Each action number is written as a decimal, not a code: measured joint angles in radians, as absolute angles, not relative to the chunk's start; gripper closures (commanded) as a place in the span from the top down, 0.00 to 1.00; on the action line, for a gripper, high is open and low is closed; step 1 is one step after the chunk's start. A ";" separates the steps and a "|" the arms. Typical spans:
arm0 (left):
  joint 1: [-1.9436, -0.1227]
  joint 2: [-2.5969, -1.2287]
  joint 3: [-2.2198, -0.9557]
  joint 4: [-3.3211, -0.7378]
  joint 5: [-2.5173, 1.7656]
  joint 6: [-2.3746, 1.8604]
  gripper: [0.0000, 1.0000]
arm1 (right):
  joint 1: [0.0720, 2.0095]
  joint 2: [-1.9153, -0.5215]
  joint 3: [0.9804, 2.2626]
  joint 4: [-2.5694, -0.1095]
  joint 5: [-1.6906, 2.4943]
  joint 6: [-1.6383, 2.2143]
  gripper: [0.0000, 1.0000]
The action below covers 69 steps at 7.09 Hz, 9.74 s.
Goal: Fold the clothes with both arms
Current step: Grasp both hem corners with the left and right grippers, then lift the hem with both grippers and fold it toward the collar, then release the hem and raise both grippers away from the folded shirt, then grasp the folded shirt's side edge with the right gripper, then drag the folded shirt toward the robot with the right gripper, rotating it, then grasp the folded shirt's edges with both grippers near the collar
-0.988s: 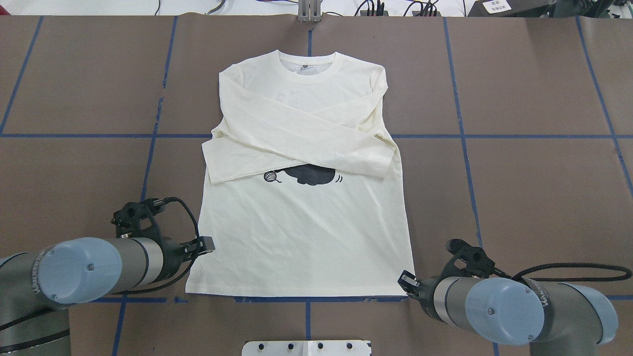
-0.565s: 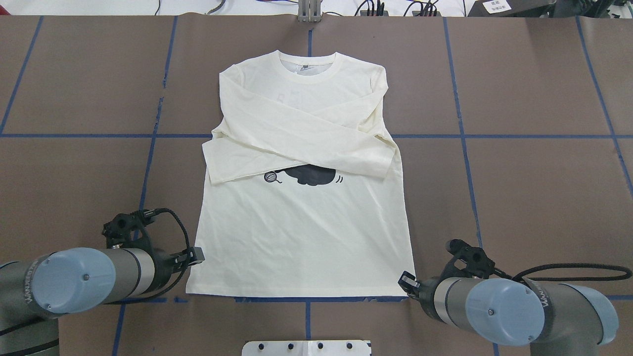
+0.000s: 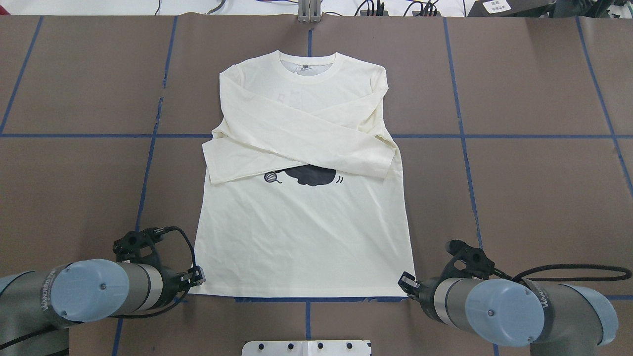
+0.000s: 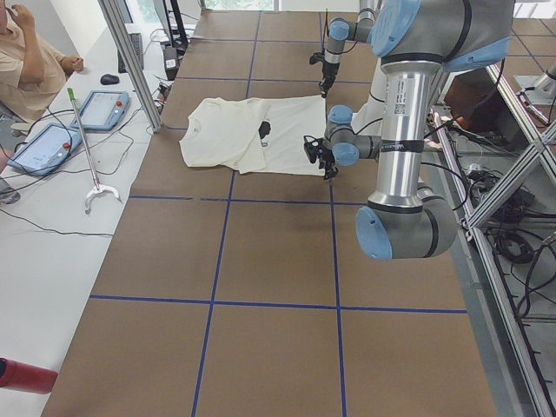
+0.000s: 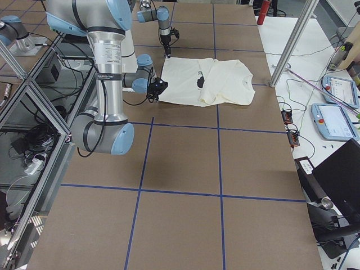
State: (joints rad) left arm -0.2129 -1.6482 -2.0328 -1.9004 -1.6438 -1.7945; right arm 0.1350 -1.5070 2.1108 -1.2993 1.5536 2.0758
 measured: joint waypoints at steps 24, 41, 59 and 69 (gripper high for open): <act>-0.704 -2.058 -1.750 -1.892 -1.706 -1.493 0.00 | 0.771 -1.047 1.630 -1.324 1.838 1.603 0.00; -0.818 -2.134 -1.387 -2.261 -1.792 -1.349 0.55 | 0.694 -1.046 1.583 -1.313 1.804 1.659 0.71; -0.808 -2.083 -1.619 -2.255 -1.897 -1.406 0.57 | 0.120 -1.661 2.361 -1.324 1.847 1.944 1.00; -0.442 -2.019 -1.691 -2.097 -1.942 -1.856 0.57 | 0.406 -1.510 2.197 -1.327 1.704 1.958 1.00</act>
State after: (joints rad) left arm -0.4417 -2.0189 -1.6906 -2.0972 -1.9417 -1.8556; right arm 0.4064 -1.5102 2.1974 -1.3269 1.7040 1.9577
